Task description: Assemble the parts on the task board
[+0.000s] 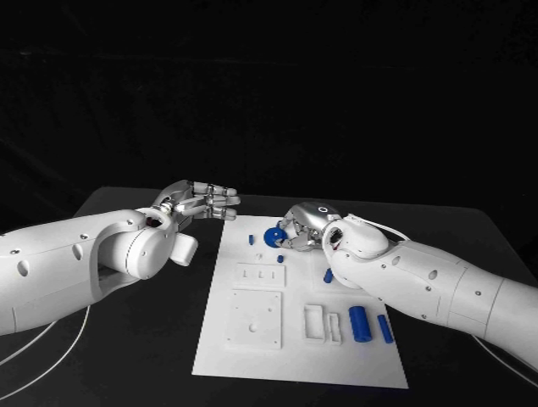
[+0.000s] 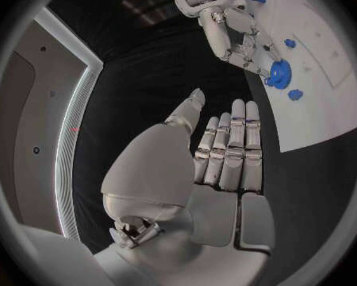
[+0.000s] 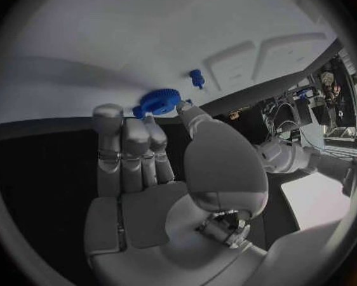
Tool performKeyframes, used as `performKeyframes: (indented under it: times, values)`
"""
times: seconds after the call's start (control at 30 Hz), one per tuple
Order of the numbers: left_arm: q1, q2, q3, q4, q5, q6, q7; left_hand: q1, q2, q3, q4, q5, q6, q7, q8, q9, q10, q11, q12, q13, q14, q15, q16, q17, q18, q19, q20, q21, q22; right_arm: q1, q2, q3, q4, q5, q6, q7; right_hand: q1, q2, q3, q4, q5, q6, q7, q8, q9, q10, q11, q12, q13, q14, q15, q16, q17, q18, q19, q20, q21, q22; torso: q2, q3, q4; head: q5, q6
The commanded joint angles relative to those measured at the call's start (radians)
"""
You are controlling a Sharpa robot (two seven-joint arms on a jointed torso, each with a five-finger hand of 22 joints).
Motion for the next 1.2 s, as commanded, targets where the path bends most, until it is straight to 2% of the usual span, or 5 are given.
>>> performKeyframes:
  times: [0.03, 0.23, 0.4, 0.67, 1.2]
  values:
    - [0.001, -0.001, 0.001, 0.001, -0.003, 0.014, 0.005, -0.001, -0.008, -0.001, 0.009, 0.004, -0.012, 0.001, -0.004, 0.000, -0.007, -0.002, -0.002, 0.002, -0.008, 0.002, 0.006, 0.001, -0.001, 0.004, 0.005, -0.006, -0.004, -0.003, -0.017, 0.000, 0.020, 0.031, -0.115, 0.050, 0.016, -0.002, -0.003, -0.018, 0.003, -0.001, -0.003, -0.002, -0.001, -0.001, 0.000, -0.001, -0.001, -0.001, 0.000, -0.003, -0.001, 0.018, 0.051, 0.003, 0.000, 0.025, 0.000, 0.0000, -0.0011, -0.002, 0.003]
    - [0.001, -0.003, 0.001, -0.003, -0.003, 0.008, 0.014, 0.000, -0.009, 0.000, 0.009, 0.004, -0.016, 0.002, -0.005, 0.000, -0.007, -0.002, -0.002, 0.002, -0.008, 0.003, 0.005, 0.001, -0.001, 0.005, 0.005, -0.007, -0.005, -0.004, -0.081, 0.029, 0.080, 0.122, -0.188, 0.125, 0.035, -0.003, -0.024, -0.060, 0.028, -0.006, 0.000, -0.002, -0.001, 0.000, 0.002, -0.001, -0.002, -0.001, 0.001, -0.002, 0.000, 0.023, 0.051, 0.005, 0.001, 0.025, -0.001, 0.0007, -0.0018, -0.003, 0.010]
    - [0.001, -0.008, 0.001, -0.003, -0.003, 0.001, 0.019, 0.001, -0.011, 0.000, 0.009, 0.004, -0.008, 0.001, -0.003, 0.001, -0.005, -0.002, -0.002, 0.002, -0.014, 0.005, 0.001, 0.000, -0.002, 0.002, 0.006, -0.010, -0.007, -0.004, -0.154, 0.082, 0.127, 0.229, -0.133, 0.199, 0.077, 0.017, -0.118, -0.151, 0.127, 0.007, 0.002, -0.001, -0.001, -0.004, 0.005, -0.002, -0.003, -0.002, 0.003, 0.002, 0.006, 0.021, 0.048, 0.007, 0.008, 0.033, -0.002, 0.0025, -0.0080, -0.009, 0.009]
    - [0.001, -0.014, 0.001, 0.000, -0.009, -0.008, 0.030, -0.008, -0.011, -0.003, 0.017, -0.020, -0.030, 0.002, -0.007, -0.001, 0.005, -0.003, -0.001, 0.002, -0.023, 0.009, -0.007, 0.001, -0.002, -0.004, 0.012, -0.018, -0.013, -0.004, -0.249, 0.145, 0.115, 0.337, -0.008, 0.290, 0.118, 0.058, -0.124, -0.287, 0.135, 0.033, 0.002, -0.002, -0.001, -0.003, 0.003, 0.000, -0.001, -0.004, 0.002, 0.003, 0.009, 0.014, 0.046, 0.006, 0.005, 0.053, -0.006, 0.0106, -0.0237, -0.013, 0.011]
    - [0.000, -0.020, 0.001, -0.011, -0.034, 0.023, 0.050, -0.006, -0.009, -0.033, 0.036, -0.062, -0.050, 0.003, -0.005, -0.001, 0.049, -0.010, -0.002, 0.002, -0.029, 0.018, -0.071, 0.000, 0.000, 0.009, 0.022, -0.063, -0.047, -0.004, -0.319, 0.162, -0.087, 0.525, 0.186, 0.370, 0.120, 0.085, -0.181, -0.363, 0.187, 0.032, -0.013, -0.002, 0.000, -0.017, -0.010, -0.018, -0.011, -0.017, -0.006, -0.025, -0.009, 0.005, 0.040, -0.003, -0.058, 0.059, -0.006, 0.0334, -0.0325, -0.028, 0.008]
